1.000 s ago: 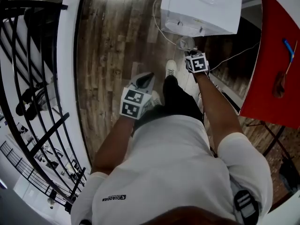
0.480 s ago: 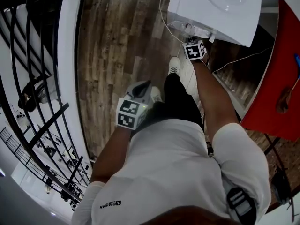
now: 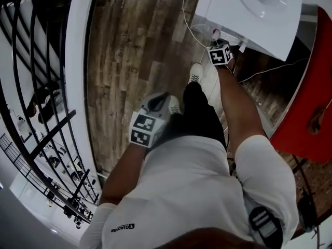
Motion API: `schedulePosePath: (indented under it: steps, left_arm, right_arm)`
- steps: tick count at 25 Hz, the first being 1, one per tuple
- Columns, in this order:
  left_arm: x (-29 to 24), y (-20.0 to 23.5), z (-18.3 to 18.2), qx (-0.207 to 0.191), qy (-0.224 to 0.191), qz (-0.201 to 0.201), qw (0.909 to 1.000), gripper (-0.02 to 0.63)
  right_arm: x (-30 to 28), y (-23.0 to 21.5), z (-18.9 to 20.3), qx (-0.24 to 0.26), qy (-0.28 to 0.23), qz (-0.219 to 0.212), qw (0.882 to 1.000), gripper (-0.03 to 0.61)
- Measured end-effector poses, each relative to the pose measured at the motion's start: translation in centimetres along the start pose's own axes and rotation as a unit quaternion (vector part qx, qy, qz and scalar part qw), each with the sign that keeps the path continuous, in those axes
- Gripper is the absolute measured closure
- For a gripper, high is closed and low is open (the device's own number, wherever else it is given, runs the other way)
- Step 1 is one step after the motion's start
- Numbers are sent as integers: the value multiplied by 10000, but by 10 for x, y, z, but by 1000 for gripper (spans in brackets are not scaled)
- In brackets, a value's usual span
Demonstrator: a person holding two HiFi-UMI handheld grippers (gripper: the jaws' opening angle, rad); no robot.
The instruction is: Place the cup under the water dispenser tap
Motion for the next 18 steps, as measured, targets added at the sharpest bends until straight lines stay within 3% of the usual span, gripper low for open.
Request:
schedulePosePath:
  steps: [10,18]
  left_arm:
    - [5,1,7,-4,-12,-14,10000,617]
    - [13,-3,-1,-210,-189,64,9996,617]
  right_arm:
    - [2,-3,2,-42,-166,34,9998,515]
    - [28,3,28,-374,255,138,9989,479]
Point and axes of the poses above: the fingertips, and each gripper's own axes: x backward along the fingers, y to its left, z out of its underside, the point moved 6 cm from there along x, backward along the fingers, and after that the axes turned 6 degrees about -y, right-handed, at the moved point
